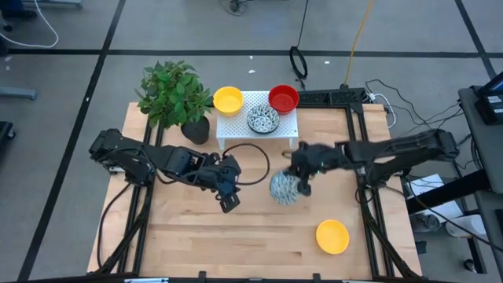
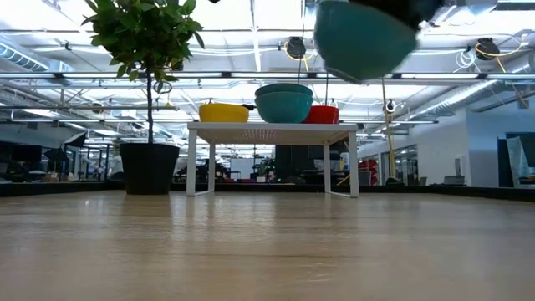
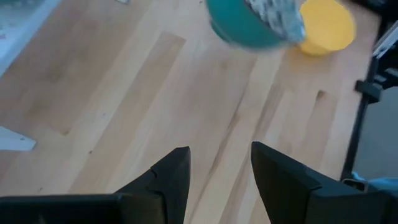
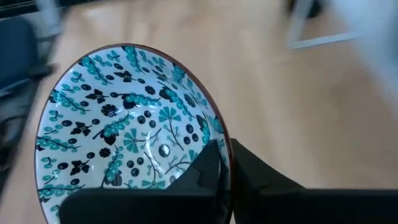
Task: Pick & Place Mini bowls
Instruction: Stack the blue patterned bowl on the blue patterned bowl on the shelf, then stack the yellow bowl on the yellow bowl on the shelf
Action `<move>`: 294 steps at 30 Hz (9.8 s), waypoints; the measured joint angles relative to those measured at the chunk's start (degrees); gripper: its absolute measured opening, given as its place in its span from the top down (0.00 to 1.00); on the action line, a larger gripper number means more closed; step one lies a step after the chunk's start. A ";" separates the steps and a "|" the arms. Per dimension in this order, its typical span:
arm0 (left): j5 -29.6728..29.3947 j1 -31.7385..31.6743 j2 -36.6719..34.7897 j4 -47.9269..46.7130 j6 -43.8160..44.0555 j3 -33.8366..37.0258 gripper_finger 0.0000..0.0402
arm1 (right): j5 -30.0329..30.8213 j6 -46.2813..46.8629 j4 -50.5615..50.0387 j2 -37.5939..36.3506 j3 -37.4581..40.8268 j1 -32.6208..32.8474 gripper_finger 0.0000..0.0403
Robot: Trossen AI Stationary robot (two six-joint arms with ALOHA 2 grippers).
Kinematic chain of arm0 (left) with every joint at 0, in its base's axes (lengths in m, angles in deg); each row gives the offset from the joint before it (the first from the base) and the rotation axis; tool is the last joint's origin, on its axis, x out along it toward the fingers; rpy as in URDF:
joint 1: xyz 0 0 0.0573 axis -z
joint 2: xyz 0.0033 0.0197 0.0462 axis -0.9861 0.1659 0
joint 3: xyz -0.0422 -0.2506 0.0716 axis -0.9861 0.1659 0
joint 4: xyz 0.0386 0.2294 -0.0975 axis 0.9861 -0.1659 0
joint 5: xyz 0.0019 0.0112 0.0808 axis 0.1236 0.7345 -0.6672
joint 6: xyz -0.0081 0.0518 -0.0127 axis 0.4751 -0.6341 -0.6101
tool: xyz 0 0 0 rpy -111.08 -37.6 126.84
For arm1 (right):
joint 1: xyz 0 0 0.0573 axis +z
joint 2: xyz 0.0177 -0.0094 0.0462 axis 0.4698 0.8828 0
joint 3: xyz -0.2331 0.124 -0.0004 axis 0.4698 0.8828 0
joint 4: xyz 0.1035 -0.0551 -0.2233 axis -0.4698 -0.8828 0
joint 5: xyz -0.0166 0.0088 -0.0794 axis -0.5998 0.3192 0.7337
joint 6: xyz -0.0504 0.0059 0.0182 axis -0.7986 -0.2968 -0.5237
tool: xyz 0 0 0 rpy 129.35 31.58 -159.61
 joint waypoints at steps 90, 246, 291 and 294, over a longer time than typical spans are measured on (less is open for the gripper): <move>0.22 -6.64 -0.35 -7.04 -4.42 0.04 0.57 | -6.25 0.27 10.80 15.62 -19.78 -33.28 0.60; 3.29 -6.64 7.21 11.22 -53.63 13.98 0.57 | 9.64 9.79 -28.97 -12.24 -13.05 1.58 0.62; -0.41 -6.46 16.28 23.79 -44.23 22.38 0.98 | 16.65 9.83 37.85 -48.24 44.55 8.93 0.62; 0.00 -5.91 16.28 22.17 -43.84 20.51 0.98 | 17.16 9.83 41.40 -48.24 46.67 8.93 0.62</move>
